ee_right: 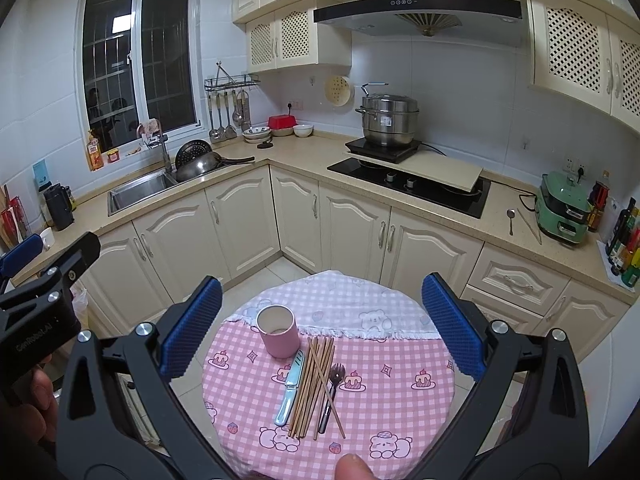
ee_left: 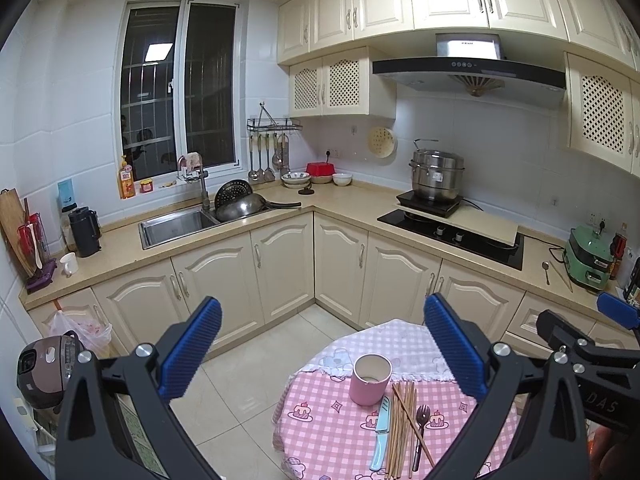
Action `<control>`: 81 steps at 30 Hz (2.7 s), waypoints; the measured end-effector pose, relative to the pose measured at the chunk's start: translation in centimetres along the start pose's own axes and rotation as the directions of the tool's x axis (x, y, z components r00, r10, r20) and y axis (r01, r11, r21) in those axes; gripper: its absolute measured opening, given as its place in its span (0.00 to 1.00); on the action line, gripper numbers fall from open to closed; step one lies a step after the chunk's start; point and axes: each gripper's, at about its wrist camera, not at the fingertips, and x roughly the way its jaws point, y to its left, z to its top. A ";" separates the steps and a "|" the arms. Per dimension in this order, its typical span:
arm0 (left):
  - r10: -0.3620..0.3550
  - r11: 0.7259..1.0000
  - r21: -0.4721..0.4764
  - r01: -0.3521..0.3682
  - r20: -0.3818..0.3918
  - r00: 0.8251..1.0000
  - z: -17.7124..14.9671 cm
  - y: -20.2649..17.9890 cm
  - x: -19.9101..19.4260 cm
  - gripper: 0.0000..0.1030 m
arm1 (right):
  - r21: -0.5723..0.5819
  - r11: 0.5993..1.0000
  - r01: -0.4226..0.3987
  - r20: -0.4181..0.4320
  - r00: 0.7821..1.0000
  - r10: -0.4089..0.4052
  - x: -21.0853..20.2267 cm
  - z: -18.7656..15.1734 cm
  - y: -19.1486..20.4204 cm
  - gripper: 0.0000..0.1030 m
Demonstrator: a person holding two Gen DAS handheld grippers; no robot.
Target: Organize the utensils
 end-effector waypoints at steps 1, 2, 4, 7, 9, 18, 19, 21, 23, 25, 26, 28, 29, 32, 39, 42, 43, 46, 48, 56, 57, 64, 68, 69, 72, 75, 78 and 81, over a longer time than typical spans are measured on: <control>-0.003 1.000 0.001 0.003 0.000 1.000 0.0 0.2 0.0 0.96 | 0.001 1.000 0.002 -0.002 1.000 -0.002 0.1 0.0 0.0 0.95; -0.005 1.000 0.003 0.005 -0.001 1.000 0.0 0.0 0.1 0.96 | 0.002 1.000 0.003 -0.004 1.000 -0.003 0.1 0.0 0.0 0.95; -0.010 1.000 0.008 0.010 -0.006 1.000 0.0 -0.2 0.3 0.96 | 0.003 1.000 0.005 -0.008 1.000 -0.005 0.2 -0.2 0.0 0.95; -0.012 1.000 0.010 0.012 -0.016 1.000 0.0 -0.4 0.6 0.96 | 0.003 1.000 0.006 -0.014 1.000 -0.006 0.4 -0.3 0.0 0.95; -0.013 1.000 0.009 0.013 -0.022 1.000 -0.1 -0.5 0.8 0.96 | 0.002 1.000 0.005 -0.018 1.000 -0.005 0.5 -0.3 0.0 0.95; 0.000 1.000 0.026 0.002 -0.093 0.996 -0.9 -0.9 2.8 0.96 | 0.014 1.000 -0.001 -0.081 0.997 0.003 2.8 -0.9 -0.5 0.95; 0.002 1.000 0.030 0.001 -0.110 0.994 -1.2 -0.9 3.2 0.96 | 0.018 1.000 -0.002 -0.099 0.995 0.004 3.4 -1.2 -0.7 0.95; 0.001 0.999 0.041 0.006 -0.152 0.988 -2.0 -1.1 4.5 0.96 | 0.025 1.000 -0.001 -0.134 0.991 0.005 4.6 -1.7 -1.0 0.95; 0.001 0.998 0.055 0.010 -0.191 0.982 -3.0 -1.2 5.8 0.96 | 0.033 0.999 0.004 -0.192 0.981 0.002 6.8 -2.9 -1.6 0.95; 0.001 0.996 0.086 0.021 -0.246 0.969 -4.5 -1.8 7.7 0.96 | 0.031 0.999 0.010 -0.257 0.966 -0.002 9.0 -4.4 -2.1 0.95; 0.002 0.995 0.096 0.025 -0.263 0.965 -5.1 -2.1 8.3 0.96 | 0.031 0.999 0.011 -0.283 0.959 -0.002 9.9 -5.1 -2.4 0.95; 0.003 0.992 0.124 0.039 -0.319 0.948 -6.9 -2.8 10.4 0.96 | 0.030 1.000 0.009 -0.340 0.940 0.002 12.1 -6.4 -2.9 0.95; -0.002 0.990 0.130 0.048 -0.338 0.941 -7.6 -3.0 11.1 0.96 | 0.026 1.000 0.011 -0.375 0.927 0.000 13.3 -7.4 -3.2 0.95; -0.011 0.984 0.155 0.086 -0.426 0.905 -10.5 -3.8 14.5 0.96 | 0.022 1.000 0.018 -0.453 0.892 -0.007 16.2 -9.9 -3.9 0.95; -0.020 0.975 0.168 0.148 -0.592 0.806 -18.6 -6.2 22.3 0.96 | 0.017 0.999 0.040 -0.611 0.791 -0.022 22.3 -16.1 -6.3 0.95; -0.015 0.974 0.162 0.157 -0.647 0.762 -21.4 -6.9 24.9 0.96 | 0.016 0.998 0.052 -0.643 0.765 -0.030 23.8 -18.0 -7.2 0.95; -0.018 0.975 0.155 0.160 -0.660 0.751 -22.2 -7.2 25.7 0.96 | 0.017 0.998 0.055 -0.654 0.756 -0.030 24.2 -18.6 -7.5 0.95; -0.010 0.971 0.163 0.172 -0.699 0.715 -24.4 -8.1 27.8 0.96 | 0.015 0.998 0.062 -0.683 0.730 -0.035 25.3 -20.2 -8.1 0.95; -0.009 0.971 0.158 0.177 -0.720 0.694 -25.5 -8.5 28.9 0.96 | 0.016 0.998 0.064 -0.697 0.716 -0.035 25.8 -20.9 -8.2 0.95; 0.000 0.966 0.169 0.196 -0.760 0.650 -28.0 -10.2 32.3 0.96 | 0.034 0.997 0.072 -0.728 0.685 -0.025 26.5 -22.8 -8.7 0.95; 0.008 0.965 0.174 0.196 -0.765 0.644 -28.4 -10.5 32.8 0.96 | 0.038 0.996 0.075 -0.730 0.683 -0.023 26.5 -22.9 -8.9 0.95; 0.037 0.959 0.202 0.200 -0.787 0.616 -29.4 -11.7 34.8 0.96 | 0.039 0.995 0.087 -0.738 0.674 -0.030 26.5 -23.1 -9.7 0.95; 0.059 0.961 0.209 0.182 -0.796 0.602 -29.8 -12.2 35.7 0.96 | 0.038 0.995 0.092 -0.738 0.674 -0.034 26.6 -22.9 -10.2 0.95; 0.059 0.962 0.205 0.178 -0.798 0.600 -29.8 -12.3 35.8 0.96 | 0.038 0.995 0.093 -0.738 0.674 -0.035 26.6 -22.9 -10.3 0.95; 0.049 0.969 0.181 0.170 -0.811 0.584 -30.1 -11.9 36.8 0.96 | 0.036 0.995 0.089 -0.741 0.671 -0.033 26.8 -22.8 -10.4 0.95; 0.045 0.970 0.174 0.172 -0.816 0.576 -30.2 -12.2 37.5 0.96 | 0.031 0.996 0.080 -0.744 0.667 -0.030 27.0 -22.8 -10.3 0.95; 0.055 0.966 0.186 0.178 -0.825 0.563 -30.5 -12.9 38.3 0.96 | 0.033 0.996 0.081 -0.747 0.664 -0.029 27.3 -22.9 -10.2 0.95; 0.046 0.972 0.163 0.169 -0.837 0.546 -31.1 -13.3 39.1 0.96 | 0.035 0.996 0.082 -0.752 0.659 -0.028 27.7 -22.9 -10.2 0.95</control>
